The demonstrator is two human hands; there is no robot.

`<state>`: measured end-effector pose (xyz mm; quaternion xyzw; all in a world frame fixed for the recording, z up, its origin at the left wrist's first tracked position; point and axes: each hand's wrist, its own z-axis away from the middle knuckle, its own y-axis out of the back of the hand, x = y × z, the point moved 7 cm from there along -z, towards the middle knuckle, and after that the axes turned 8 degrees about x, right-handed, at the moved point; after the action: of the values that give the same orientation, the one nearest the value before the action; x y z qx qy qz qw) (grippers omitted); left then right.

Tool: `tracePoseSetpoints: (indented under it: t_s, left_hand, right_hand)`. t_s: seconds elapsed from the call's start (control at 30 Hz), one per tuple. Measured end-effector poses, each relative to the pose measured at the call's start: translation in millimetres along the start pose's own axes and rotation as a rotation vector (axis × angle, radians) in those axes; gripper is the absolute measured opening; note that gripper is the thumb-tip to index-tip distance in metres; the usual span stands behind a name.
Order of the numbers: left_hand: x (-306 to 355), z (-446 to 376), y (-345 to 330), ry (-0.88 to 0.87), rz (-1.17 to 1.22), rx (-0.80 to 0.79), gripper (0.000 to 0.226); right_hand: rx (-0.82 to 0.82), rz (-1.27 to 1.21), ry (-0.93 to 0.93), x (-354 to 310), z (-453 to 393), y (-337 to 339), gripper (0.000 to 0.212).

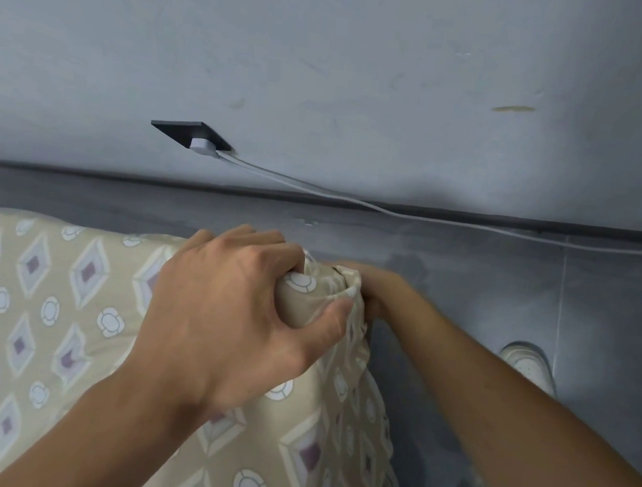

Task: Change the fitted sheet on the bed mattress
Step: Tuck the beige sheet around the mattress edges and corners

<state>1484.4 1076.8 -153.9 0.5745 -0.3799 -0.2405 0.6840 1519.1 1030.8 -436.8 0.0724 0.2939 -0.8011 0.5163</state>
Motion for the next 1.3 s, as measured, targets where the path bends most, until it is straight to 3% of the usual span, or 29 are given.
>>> tracePoseSetpoints:
  t_s: [0.07,0.2,0.27,0.37,0.47,0.53,0.63,0.77,0.83,0.93,1.03,1.17,1.3]
  left_hand:
    - [1,-1,1,-0.008,0.007,0.004,0.043]
    - [-1,-1,-2,-0.017,-0.007,0.004,0.043]
    - [-1,-1,-2,-0.012,-0.006,0.008,0.043]
    - [1,-1,-4,-0.009,-0.006,0.009,0.044]
    - [-1,-2,-7,-0.016,-0.03,0.012,0.049]
    - [-3,-3,-12,-0.013,-0.028,0.009,0.05]
    - [-3,-5,-25,-0.045,-0.007,0.02,0.046]
    - [-16,-8,-64,-0.056,-0.061,0.026,0.049]
    - [-20,-7,-79,-0.066,-0.07,0.043,0.052]
    - [-14,0,-81,-0.118,-0.108,0.066,0.043]
    - [12,33,-80,-0.297,-0.269,-0.03,0.048]
    - [41,127,-83,-0.726,-0.16,-0.165,0.027]
    - [44,180,-86,-0.924,-0.144,-0.245,0.032]
  right_hand:
    - [-0.125,0.081,0.042,-22,2,1,0.02]
    - [-0.173,0.072,-0.007,-50,0,-4,0.031]
    - [-0.129,0.22,0.065,-56,2,-14,0.017]
    - [0.0,0.49,0.204,-76,1,-20,0.031]
    - [-0.001,0.62,0.247,-80,-4,-23,0.019]
    - [0.064,0.657,0.391,-86,-2,-19,0.023]
    - [0.339,0.384,0.61,-88,17,10,0.012]
    - [0.596,0.12,0.534,-2,37,46,0.027]
    - [0.718,0.058,0.59,33,64,42,0.033]
    - [0.794,-0.028,0.629,71,90,21,0.037]
    - [0.786,-0.109,0.527,118,93,-1,0.025]
    - [0.695,-0.146,0.389,191,88,-25,0.056]
    - [0.704,-0.155,0.353,216,108,-34,0.03]
